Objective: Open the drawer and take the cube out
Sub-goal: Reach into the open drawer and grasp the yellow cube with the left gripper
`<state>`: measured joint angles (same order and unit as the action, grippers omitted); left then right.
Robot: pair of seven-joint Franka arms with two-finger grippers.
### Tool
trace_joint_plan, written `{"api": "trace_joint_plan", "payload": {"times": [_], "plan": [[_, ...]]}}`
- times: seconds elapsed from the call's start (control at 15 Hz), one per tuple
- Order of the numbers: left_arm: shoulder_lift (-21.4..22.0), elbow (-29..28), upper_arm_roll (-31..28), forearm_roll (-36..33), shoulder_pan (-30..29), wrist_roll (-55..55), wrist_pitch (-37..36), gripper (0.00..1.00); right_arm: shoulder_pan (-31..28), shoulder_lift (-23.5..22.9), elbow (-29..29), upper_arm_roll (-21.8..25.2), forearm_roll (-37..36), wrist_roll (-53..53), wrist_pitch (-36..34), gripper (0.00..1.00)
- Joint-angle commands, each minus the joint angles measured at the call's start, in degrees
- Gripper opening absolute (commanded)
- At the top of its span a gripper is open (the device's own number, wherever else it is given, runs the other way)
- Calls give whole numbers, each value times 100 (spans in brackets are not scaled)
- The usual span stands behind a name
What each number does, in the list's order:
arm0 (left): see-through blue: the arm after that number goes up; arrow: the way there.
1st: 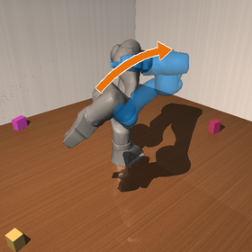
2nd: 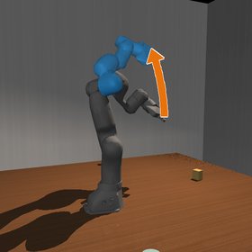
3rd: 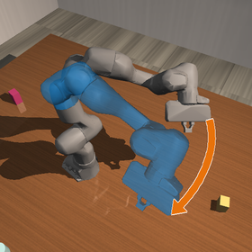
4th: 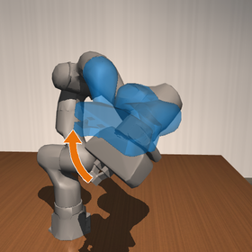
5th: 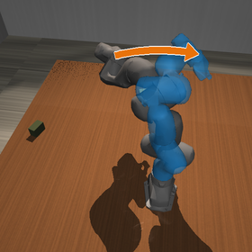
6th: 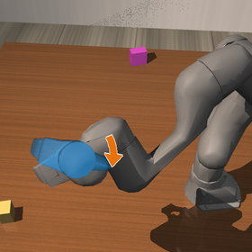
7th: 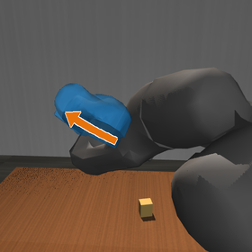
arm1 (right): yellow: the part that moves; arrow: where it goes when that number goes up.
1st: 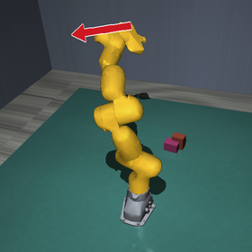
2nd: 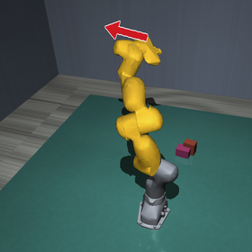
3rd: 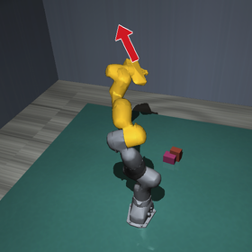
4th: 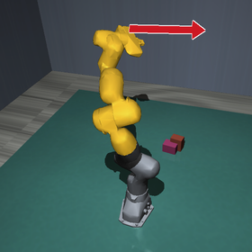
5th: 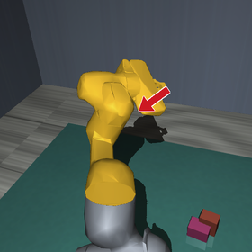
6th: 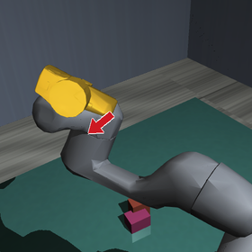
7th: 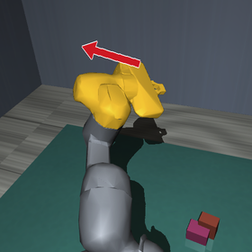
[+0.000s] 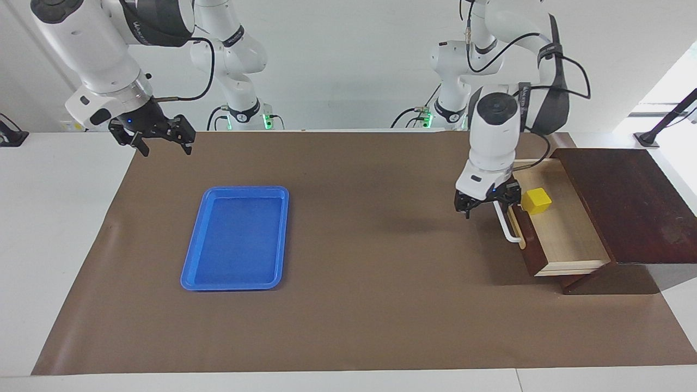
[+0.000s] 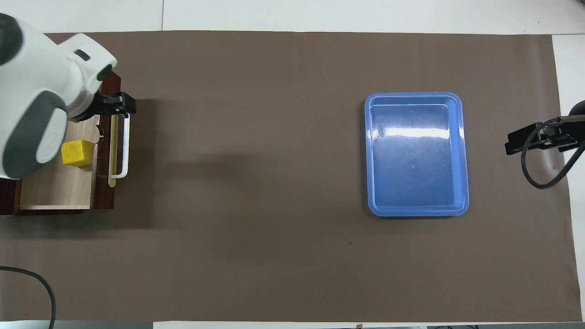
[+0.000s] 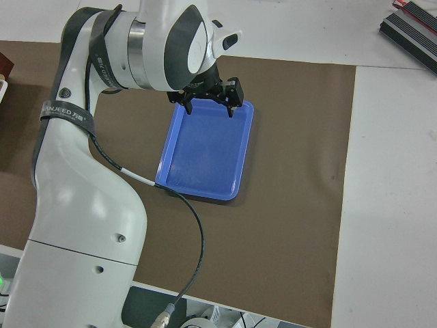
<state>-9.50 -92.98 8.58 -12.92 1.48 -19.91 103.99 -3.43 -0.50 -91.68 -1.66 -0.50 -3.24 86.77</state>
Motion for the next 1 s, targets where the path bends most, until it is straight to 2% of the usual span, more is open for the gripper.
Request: {"api": "trace_joint_plan", "payload": {"times": [0.0, 0.13, 0.4, 0.6, 0.8, 0.93], "plan": [[-236, 184, 29, 500, -700, 538, 32, 100, -96, 94, -96, -53, 112, -160, 95, 100], [-149, -96, 29, 720, -1105, 717, 234, 100, -88, 85, -87, -45, 103, -168, 121, 100], [273, -1317, 21, 721, -1150, 620, 1016, 100, -88, 85, -79, -45, 103, -151, 68, 100], [309, -1530, 21, 721, -1150, 489, 1167, 100, -123, 85, -96, -45, 112, -99, -54, 100], [335, -1574, 21, 721, -1133, 489, 1001, 85, -79, 137, -192, -53, 129, 559, -142, 100], [335, -1565, 21, 721, -1133, 488, 938, 57, -44, 164, -359, -71, 435, 1269, -116, 100]]}}
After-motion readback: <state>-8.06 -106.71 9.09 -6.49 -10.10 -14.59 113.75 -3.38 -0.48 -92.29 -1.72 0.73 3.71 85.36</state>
